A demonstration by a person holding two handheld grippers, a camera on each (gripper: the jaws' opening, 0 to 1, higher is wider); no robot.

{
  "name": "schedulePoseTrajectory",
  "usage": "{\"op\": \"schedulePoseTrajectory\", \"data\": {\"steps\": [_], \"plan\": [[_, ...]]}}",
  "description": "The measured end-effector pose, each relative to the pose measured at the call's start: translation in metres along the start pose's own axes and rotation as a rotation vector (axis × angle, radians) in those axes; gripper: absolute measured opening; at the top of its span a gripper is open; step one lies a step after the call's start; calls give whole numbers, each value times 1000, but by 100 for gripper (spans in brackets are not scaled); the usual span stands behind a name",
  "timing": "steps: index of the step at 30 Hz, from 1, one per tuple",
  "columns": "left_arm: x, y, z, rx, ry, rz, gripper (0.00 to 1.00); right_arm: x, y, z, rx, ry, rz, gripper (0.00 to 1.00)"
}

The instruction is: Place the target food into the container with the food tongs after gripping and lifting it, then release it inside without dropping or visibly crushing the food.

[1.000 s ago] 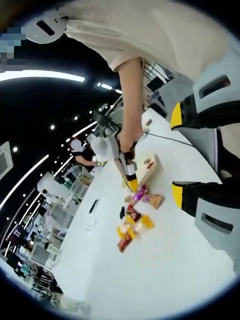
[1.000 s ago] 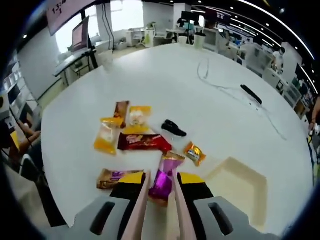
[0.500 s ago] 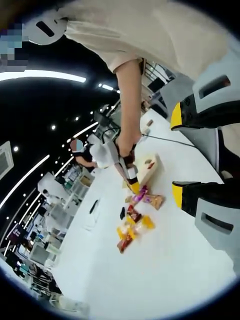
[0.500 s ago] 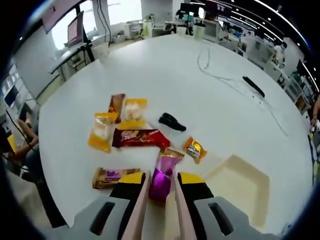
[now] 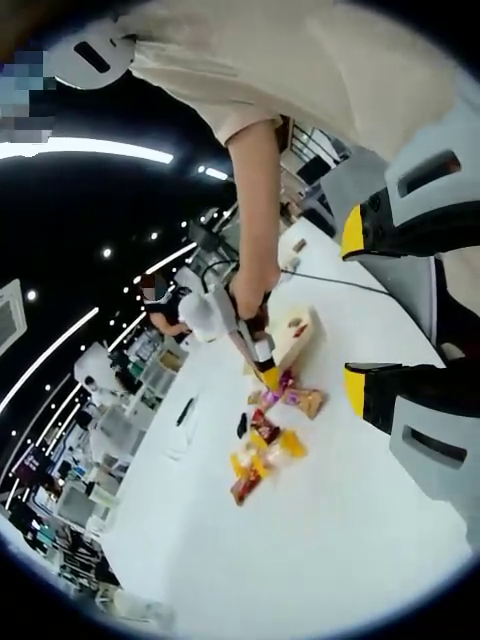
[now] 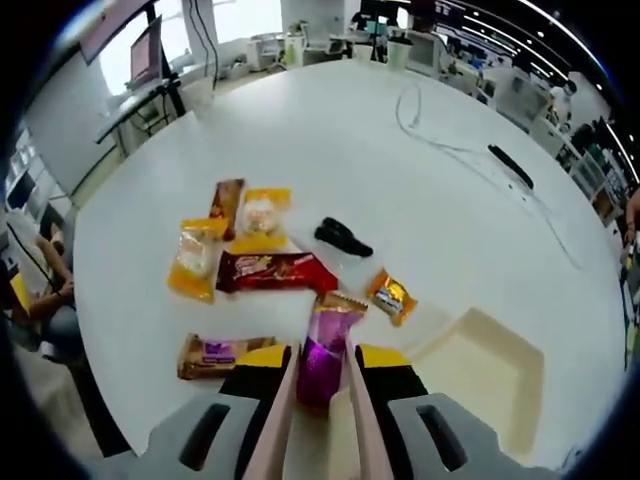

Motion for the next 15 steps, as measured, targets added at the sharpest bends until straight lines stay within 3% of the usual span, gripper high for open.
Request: {"op": "schedulePoseTrajectory", "data": {"steps": [15], "plan": [[-1, 0, 2, 8, -7, 0, 40, 1, 4, 1, 7, -5, 3, 24]]}}
Point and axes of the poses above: the point that each gripper's makers call its tool centre point, and the gripper's own axes: y roughly forward along the fingers, z roughly to its left, x roughly out of its top, the point moved 10 cm from there along -y, roughly backward along the fingers, and after that the axes turned 15 degrees about y, right-handed, at the moved point
